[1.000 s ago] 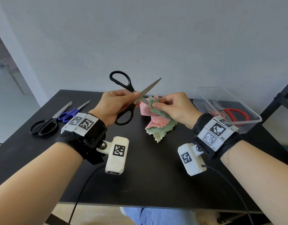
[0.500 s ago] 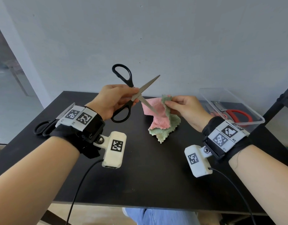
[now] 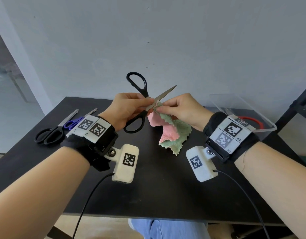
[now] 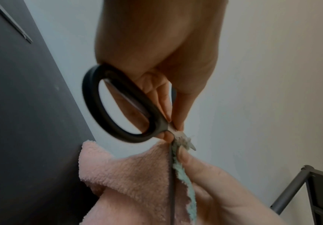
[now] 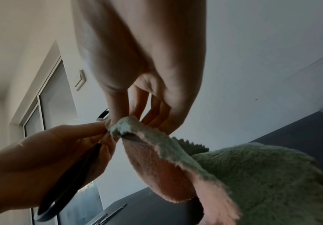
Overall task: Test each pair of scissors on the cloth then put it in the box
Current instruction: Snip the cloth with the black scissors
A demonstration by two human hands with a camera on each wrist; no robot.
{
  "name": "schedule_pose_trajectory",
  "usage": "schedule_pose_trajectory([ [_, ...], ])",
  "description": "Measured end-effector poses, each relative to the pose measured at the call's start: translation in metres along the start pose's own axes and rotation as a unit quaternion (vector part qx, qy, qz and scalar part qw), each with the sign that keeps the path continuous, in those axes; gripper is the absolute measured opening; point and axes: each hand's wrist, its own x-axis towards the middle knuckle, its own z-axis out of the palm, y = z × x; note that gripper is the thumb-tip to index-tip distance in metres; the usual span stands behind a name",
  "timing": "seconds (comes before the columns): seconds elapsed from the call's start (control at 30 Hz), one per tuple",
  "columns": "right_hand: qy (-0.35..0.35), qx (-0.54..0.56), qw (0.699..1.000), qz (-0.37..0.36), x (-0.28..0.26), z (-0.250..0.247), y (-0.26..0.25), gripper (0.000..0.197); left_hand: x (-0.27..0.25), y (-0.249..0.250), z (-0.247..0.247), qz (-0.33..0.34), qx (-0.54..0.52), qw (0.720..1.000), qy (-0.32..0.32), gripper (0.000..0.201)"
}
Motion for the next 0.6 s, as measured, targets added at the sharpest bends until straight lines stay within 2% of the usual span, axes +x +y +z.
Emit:
schedule_pose_trajectory([
  [0.13,-0.006,-0.036,0.999,-0.001,-0.001,-0.002,0.001,0.010,-0.004,-0.003,-0.001,0.016,-0.010,1.000,0.018,0.017],
  [0.33,-0.034,-0.076,0.997,0.005,-0.004,-0.003,0.004,0.002,-0.006,-0.005,-0.004,0.002,-0.010,1.000,0.023,0.014],
  [0.47,-0.023,-0.104,0.994,0.003,-0.004,-0.011,0.006,0.013,-0.007,-0.008,-0.007,-0.012,-0.015,0.999,0.027,0.013],
  [0.6,0.019,-0.088,0.996,0.011,-0.005,-0.024,0.010,0.019,-0.009,-0.006,-0.020,-0.020,0.013,0.999,0.031,0.017],
])
